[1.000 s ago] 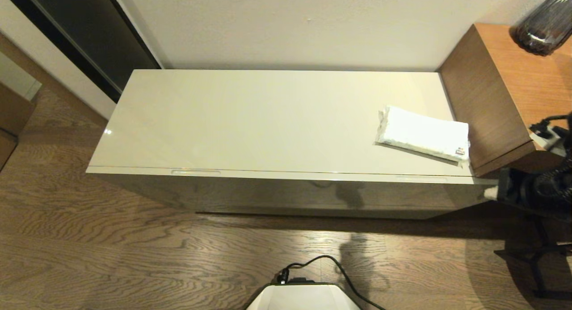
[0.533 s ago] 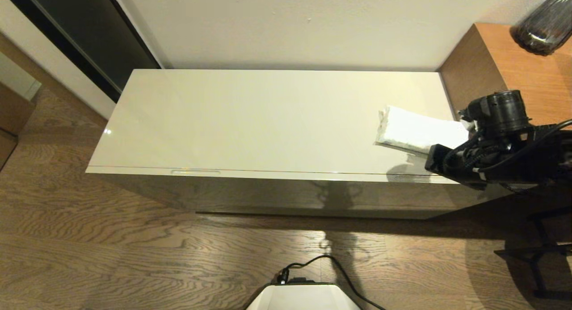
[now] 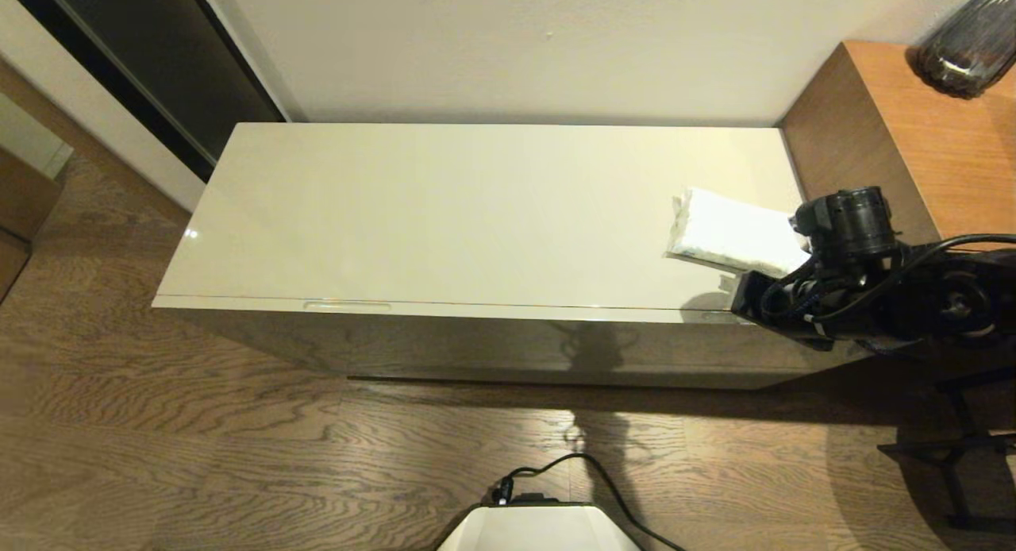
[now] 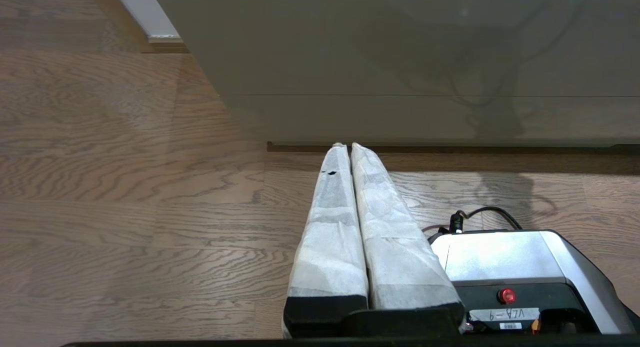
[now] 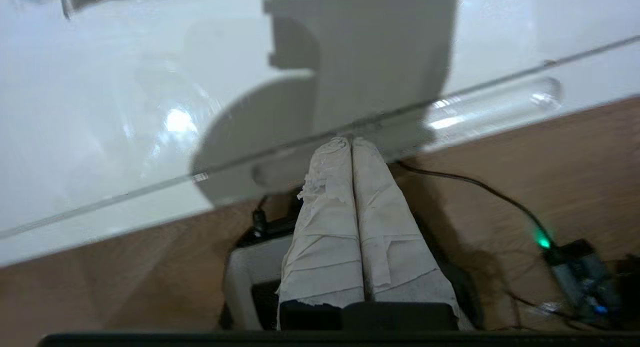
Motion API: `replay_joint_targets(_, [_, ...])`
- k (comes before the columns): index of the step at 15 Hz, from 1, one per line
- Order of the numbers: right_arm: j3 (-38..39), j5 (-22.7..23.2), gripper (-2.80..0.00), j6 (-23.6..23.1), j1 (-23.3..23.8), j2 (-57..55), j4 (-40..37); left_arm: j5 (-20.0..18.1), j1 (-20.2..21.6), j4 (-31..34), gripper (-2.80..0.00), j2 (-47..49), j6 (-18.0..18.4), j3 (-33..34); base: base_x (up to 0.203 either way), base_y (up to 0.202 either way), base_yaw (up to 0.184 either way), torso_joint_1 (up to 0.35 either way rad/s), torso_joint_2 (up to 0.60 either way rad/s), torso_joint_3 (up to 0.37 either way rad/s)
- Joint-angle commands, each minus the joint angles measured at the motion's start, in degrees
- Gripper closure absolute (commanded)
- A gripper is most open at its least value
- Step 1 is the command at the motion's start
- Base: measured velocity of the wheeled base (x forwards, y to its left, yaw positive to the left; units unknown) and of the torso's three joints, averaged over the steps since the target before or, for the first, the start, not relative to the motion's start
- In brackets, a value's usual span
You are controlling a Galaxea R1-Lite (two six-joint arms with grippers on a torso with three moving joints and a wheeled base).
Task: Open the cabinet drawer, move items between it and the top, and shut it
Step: Open the drawer
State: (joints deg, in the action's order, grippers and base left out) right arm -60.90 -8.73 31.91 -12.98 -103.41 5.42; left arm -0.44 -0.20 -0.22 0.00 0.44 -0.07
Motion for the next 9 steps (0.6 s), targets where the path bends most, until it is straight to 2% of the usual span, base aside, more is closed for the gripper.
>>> replay_joint_targets(1, [0.25, -0.06, 0.0, 0.51, -0.5, -2.53, 2.79, 0.0, 0.03, -0.04, 0.0, 0.0, 0.0, 0.06, 0.0, 0.0, 0.0, 0.0, 0.0, 0.0])
replay_joint_targets(6, [0.41, 0.13, 0.0, 1.05, -0.73, -3.0, 3.02, 0.0, 0.03, -0.04, 0.0, 0.0, 0.0, -0.01, 0.0, 0.0, 0.0, 0.0, 0.0, 0.0])
replay_joint_targets(9, [3.43, 0.54, 0.0, 1.05, -0.73, -4.07, 3.09, 0.0, 0.03, -0.04, 0.0, 0.08, 0.0, 0.07, 0.0, 0.0, 0.0, 0.0, 0.0, 0.0])
